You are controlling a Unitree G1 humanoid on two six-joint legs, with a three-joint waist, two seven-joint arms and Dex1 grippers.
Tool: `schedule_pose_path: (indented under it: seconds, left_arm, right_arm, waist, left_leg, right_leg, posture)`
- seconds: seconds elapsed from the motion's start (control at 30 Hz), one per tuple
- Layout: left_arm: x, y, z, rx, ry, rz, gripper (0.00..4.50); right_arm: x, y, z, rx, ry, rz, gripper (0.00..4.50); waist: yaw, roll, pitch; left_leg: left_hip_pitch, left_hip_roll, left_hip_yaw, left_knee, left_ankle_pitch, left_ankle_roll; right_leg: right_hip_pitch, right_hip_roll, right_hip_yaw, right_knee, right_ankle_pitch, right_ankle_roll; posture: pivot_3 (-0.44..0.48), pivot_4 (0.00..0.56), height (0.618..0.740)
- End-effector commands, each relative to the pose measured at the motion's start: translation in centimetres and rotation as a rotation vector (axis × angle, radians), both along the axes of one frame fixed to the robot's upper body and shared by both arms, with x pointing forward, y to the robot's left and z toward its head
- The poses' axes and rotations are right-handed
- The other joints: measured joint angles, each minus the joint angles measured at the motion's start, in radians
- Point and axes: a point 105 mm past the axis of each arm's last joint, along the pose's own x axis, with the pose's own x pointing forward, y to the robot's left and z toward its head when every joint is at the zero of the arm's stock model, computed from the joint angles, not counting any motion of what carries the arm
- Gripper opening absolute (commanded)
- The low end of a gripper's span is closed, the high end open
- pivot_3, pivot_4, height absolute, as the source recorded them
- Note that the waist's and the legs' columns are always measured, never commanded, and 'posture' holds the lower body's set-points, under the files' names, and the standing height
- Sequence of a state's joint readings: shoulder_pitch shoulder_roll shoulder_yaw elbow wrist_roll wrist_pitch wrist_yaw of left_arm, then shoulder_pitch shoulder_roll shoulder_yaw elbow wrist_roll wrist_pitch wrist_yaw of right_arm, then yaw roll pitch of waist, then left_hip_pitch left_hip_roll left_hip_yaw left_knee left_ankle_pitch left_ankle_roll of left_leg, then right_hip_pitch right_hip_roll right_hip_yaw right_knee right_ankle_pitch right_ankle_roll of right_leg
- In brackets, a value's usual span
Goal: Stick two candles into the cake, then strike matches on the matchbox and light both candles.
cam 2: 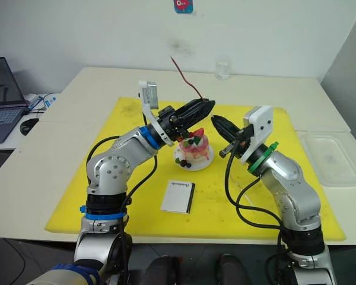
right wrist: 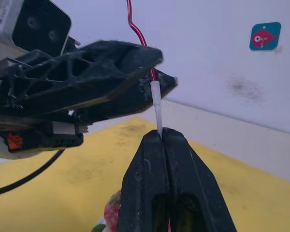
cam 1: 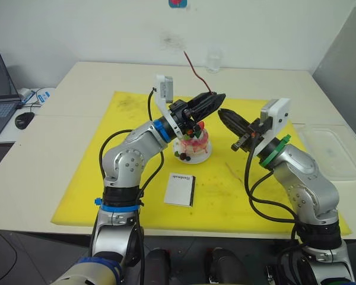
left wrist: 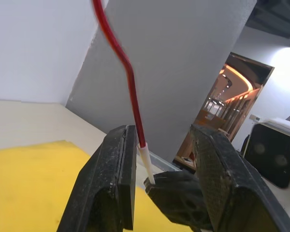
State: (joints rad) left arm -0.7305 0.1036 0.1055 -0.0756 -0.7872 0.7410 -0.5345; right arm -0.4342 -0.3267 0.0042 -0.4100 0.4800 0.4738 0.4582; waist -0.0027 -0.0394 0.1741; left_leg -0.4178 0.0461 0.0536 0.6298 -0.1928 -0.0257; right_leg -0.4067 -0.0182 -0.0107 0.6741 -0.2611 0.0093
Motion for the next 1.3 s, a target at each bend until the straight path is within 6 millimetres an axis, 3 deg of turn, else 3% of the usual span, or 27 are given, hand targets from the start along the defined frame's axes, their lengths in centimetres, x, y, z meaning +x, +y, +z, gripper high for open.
schedule_pose_path:
  seconds: [0.03,0.37,0.47,0.63,0.9,1.0,1.17,1.3]
  left_arm:
    - [-0.3,0.0,1.6,-0.033,-0.053,0.000,2.03]
    - [-0.5,-0.1,1.7,-0.047,-0.064,-0.018,2.03]
    - [-0.7,-0.1,1.9,-0.058,-0.064,-0.026,1.48]
    - [-0.8,-0.1,1.8,-0.059,-0.061,-0.031,0.04]
    - [-0.9,-0.1,1.6,-0.037,-0.062,-0.029,0.02]
    - [-0.3,0.6,1.3,-0.002,-0.061,0.004,0.00]
    - [1.1,3.0,1.9,0.022,-0.046,0.061,0.00]
    - [2.3,6.2,1.4,0.071,-0.010,0.130,0.00]
  right_arm:
    - [-0.4,0.3,1.7,0.008,-0.082,0.012,0.00]
    - [-0.7,0.6,1.8,0.006,-0.082,0.023,0.00]
    - [-0.7,0.6,1.7,0.005,-0.080,0.023,0.00]
    - [-0.8,0.7,1.7,0.011,-0.074,0.028,0.00]
    - [-0.9,0.9,1.2,-0.003,-0.048,0.040,0.00]
    - [-0.9,1.1,1.1,-0.036,-0.065,0.035,0.58]
    - [-0.7,0.8,0.2,-0.118,-0.076,0.017,2.37]
    - [-0.3,1.1,-0.2,-0.174,-0.088,0.002,3.82]
  waist:
    - [0.000,0.000,0.000]
    - [0.000,0.000,0.000]
    - [0.000,0.000,0.000]
    - [0.000,0.000,0.000]
    - [0.000,0.000,0.000]
    - [0.000,0.000,0.000]
    - [0.000,0.000,0.000]
    - [-0.004,0.000,0.000]
  left_leg:
    - [0.000,0.000,0.000,0.000,0.000,0.000]
    - [0.000,0.000,0.000,0.000,0.000,0.000]
    - [0.000,0.000,0.000,0.000,0.000,0.000]
    - [0.000,0.000,0.000,0.000,0.000,0.000]
    - [0.000,0.000,0.000,0.000,0.000,0.000]
    - [0.000,0.000,0.000,-0.001,0.000,0.000]
    - [0.000,0.000,0.000,-0.001,0.000,0.000]
    - [0.000,0.000,0.001,-0.001,0.000,0.000]
  right_leg:
    - [0.000,0.000,0.000,0.000,0.000,0.000]
    - [0.000,0.000,0.000,-0.001,0.000,0.000]
    - [0.000,0.000,0.000,-0.001,0.000,0.000]
    - [0.000,0.000,0.000,-0.001,0.000,0.000]
    - [0.000,0.000,0.000,-0.001,0.000,0.000]
    - [0.000,0.000,0.000,-0.001,0.000,0.000]
    - [0.000,0.000,-0.001,-0.001,0.000,0.000]
    - [-0.001,0.000,0.000,-0.001,0.000,0.000]
  posture:
    - [0.000,0.150,0.740]
    - [0.000,0.150,0.740]
    - [0.000,0.150,0.740]
    - [0.000,0.150,0.740]
    - [0.000,0.150,0.740]
    - [0.000,0.150,0.740]
    - [0.000,0.150,0.740]
    - [0.000,0.150,0.740]
